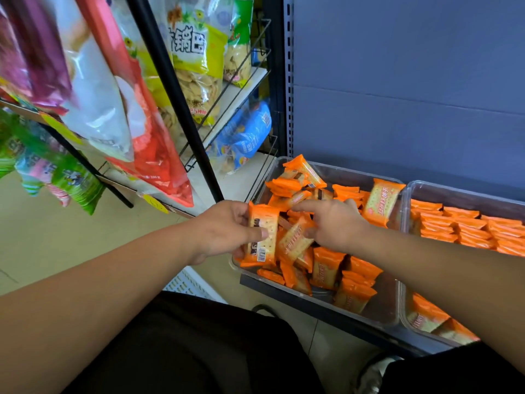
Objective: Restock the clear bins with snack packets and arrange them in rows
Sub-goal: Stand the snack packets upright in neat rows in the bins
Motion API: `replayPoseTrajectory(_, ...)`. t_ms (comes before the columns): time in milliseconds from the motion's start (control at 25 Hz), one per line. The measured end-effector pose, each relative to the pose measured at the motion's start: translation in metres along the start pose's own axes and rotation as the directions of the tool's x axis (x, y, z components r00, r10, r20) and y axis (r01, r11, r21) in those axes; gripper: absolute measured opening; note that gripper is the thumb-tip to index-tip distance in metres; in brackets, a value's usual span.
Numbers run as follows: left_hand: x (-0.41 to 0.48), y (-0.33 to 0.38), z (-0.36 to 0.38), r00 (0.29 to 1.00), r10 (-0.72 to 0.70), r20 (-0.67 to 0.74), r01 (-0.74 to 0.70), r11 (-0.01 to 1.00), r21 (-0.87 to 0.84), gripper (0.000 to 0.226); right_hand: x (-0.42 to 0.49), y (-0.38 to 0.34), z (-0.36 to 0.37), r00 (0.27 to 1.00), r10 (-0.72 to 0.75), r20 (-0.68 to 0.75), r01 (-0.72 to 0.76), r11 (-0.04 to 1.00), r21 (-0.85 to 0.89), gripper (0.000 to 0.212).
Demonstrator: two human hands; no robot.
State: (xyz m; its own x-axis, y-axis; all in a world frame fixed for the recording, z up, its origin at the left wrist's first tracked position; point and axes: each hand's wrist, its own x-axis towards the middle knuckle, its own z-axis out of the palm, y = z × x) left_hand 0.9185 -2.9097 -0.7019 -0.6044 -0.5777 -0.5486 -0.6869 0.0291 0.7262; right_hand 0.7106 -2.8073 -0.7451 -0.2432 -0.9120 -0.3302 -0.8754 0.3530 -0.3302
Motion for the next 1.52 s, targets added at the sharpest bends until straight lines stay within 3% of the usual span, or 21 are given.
replayPoseTrajectory(40,0.000,0.002,0.001,1.000,-0.031,0.000,0.031,0.999,-0.039,0.021,-0.004,0.003,-0.002,1.000,-0.010,-0.011,0.010,1.000,-0.001,0.061)
replayPoseTrajectory(160,0.001,0.012,0.006,0.997,-0.075,-0.020,0.074,0.994,-0.074,0.022,-0.014,0.011,-0.018,1.000,0.026,0.005,-0.026,0.962,0.272,0.058)
replayPoseTrajectory(360,0.009,0.031,0.025,0.984,-0.041,-0.174,0.031,0.998,-0.057,0.030,-0.032,0.033,-0.038,0.995,0.010,0.097,-0.038,0.956,0.291,0.036)
replayPoseTrajectory(520,0.021,0.029,0.036,0.998,-0.004,-0.068,0.007,0.998,0.056,0.041,-0.032,0.036,-0.008,0.980,-0.017,0.198,-0.007,0.993,0.121,0.039)
replayPoseTrajectory(680,0.032,0.020,0.033,0.993,-0.025,0.119,0.013,0.995,0.100,0.046,-0.025,0.041,0.022,0.981,0.018,0.194,0.006,0.992,-0.124,0.035)
replayPoseTrajectory(840,0.046,0.018,0.030,0.991,-0.027,0.133,0.005,0.988,0.157,0.034,-0.028,0.038,0.044,0.982,-0.052,0.181,0.101,0.955,-0.278,0.036)
replayPoseTrajectory(1000,0.054,0.021,0.031,0.991,-0.012,0.133,-0.002,0.995,0.102,0.020,-0.024,0.034,0.045,0.981,-0.039,0.190,0.094,0.952,-0.291,0.045)
replayPoseTrajectory(1120,0.056,0.019,0.029,0.994,-0.008,0.110,0.000,0.997,0.074,0.026,-0.018,0.038,0.026,0.976,0.010,0.219,0.014,0.994,-0.107,0.060)
replayPoseTrajectory(1200,0.056,0.016,0.027,0.995,-0.008,0.096,0.005,0.999,0.034,0.033,-0.019,0.048,0.008,0.980,0.010,0.198,-0.044,0.985,0.168,0.064)
replayPoseTrajectory(1240,0.057,0.015,0.027,0.995,-0.012,0.097,0.010,1.000,0.017,0.036,-0.022,0.052,0.000,0.980,0.014,0.200,-0.086,0.929,0.359,0.064)
replayPoseTrajectory(1320,0.056,0.015,0.031,0.993,-0.003,0.119,0.003,1.000,0.002,0.041,-0.029,0.056,-0.011,0.977,0.011,0.215,-0.156,0.724,0.672,0.060)
replayPoseTrajectory(1400,0.055,0.014,0.040,0.990,0.029,0.138,-0.036,0.998,0.045,0.041,-0.033,0.054,-0.013,0.983,0.011,0.182,-0.147,0.638,0.756,0.050)
replayPoseTrajectory(1520,0.056,0.011,0.058,0.983,0.076,0.166,-0.100,0.985,0.143,0.037,-0.034,0.054,-0.007,0.988,0.019,0.153,-0.128,0.649,0.750,0.042)
